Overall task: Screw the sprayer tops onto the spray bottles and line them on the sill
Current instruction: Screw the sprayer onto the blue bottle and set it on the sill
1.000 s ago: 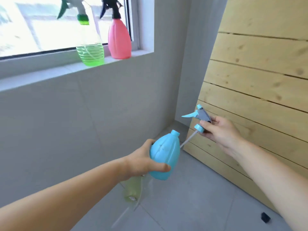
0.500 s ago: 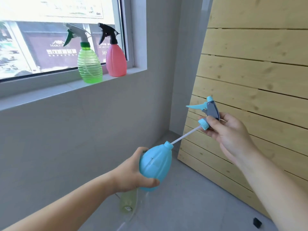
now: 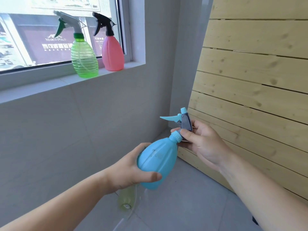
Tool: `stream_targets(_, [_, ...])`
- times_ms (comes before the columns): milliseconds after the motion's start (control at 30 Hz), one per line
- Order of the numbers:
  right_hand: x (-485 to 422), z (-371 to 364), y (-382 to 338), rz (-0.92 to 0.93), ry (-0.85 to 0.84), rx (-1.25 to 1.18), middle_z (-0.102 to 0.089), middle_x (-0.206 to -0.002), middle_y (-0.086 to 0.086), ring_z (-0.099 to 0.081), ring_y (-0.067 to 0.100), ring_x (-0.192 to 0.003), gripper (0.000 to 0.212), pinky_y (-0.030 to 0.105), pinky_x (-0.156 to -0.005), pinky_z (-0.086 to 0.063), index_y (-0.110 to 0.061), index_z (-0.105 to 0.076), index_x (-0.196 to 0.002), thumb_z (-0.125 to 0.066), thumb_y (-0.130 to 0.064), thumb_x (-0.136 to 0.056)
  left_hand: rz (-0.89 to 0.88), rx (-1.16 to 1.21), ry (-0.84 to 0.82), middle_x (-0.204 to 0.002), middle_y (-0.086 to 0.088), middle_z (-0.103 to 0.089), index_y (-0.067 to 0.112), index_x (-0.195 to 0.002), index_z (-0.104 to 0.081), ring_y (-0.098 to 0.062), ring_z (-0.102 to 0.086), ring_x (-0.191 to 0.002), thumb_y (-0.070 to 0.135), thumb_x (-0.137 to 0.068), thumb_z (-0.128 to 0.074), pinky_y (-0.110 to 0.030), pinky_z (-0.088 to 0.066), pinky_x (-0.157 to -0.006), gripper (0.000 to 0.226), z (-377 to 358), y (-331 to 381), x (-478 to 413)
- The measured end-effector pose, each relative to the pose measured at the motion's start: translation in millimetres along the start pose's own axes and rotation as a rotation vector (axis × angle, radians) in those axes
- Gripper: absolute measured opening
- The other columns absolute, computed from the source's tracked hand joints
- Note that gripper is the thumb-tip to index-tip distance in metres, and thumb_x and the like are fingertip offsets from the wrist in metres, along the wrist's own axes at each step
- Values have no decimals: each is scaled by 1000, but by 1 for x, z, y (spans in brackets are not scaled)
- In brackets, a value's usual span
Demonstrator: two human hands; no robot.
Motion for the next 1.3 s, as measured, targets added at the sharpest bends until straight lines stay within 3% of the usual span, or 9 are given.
stream_targets(167, [-1,-2,0,16,-49,28,-75,-107,16,-69,25,-98,24,44,-92,-56,-7,-60,-118,-55,0,-96,-7,42,-33,-117,-2,-73,38,-132,-57,-14,-74,-99,32,-62,-87,-29,-61,-78,76,6,4,3])
stream_targets(400, [0,-4,1,7,-143,46,-72,-102,14,-66,25,-101,31,48,-99,-52,-3,-57,-125,-54,2,-95,4,40,-55,-120,-8,-72,33,-130,-61,-18,-73,-100,33,-63,-85,-39,-62,-84,71,8,6,10])
stream_targets(567, [0,-4,1,9,-143,-29,-70,-103,16,-63,28,-101,32,52,-100,-48,-3,-54,-127,-52,-1,-95,9,77,-72,-110,-5,-73,29,-130,-61,-16,-71,-95,34,-62,-82,-35,-60,-79,71,6,10,10])
stream_targets(800, [1,-1,0,-41,-211,-127,-71,-100,14,-63,28,-101,42,43,-94,-52,0,-50,-132,-54,-4,-90,24,85,-106,-129,-16,-67,31,-136,-59,-20,-70,-103,37,-64,-79,-44,-57,-90,75,5,11,12])
stream_targets(933, [1,-3,1,-33,-194,-79,-70,-102,16,-64,26,-97,35,38,-88,-54,-3,-51,-132,-50,-2,-96,57,131,-155,-134,-18,-64,34,-136,-58,-23,-69,-103,39,-66,-79,-45,-55,-89,73,3,11,11])
stream_targets(1167, [4,-1,3,-40,-225,-5,-71,-106,18,-67,23,-98,45,41,-93,-53,-5,-53,-129,-65,-2,-86,39,65,-103,-123,-12,-70,32,-132,-60,-16,-72,-99,37,-63,-82,-36,-60,-85,73,3,10,11])
stream_targets(1300, [1,-6,12,-50,-47,242,-69,-110,13,-71,19,-92,31,37,-80,-61,-11,-58,-122,-64,-11,-93,44,-63,21,-118,5,-73,36,-132,-54,-11,-74,-102,42,-56,-89,-36,-64,-87,83,-4,10,8])
Point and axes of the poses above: each hand's wrist, its own x-axis away from the middle knuckle, its own z-axis out of the back of the hand, y = z × x, the point moved 2 cm from there along -x, towards the middle knuckle
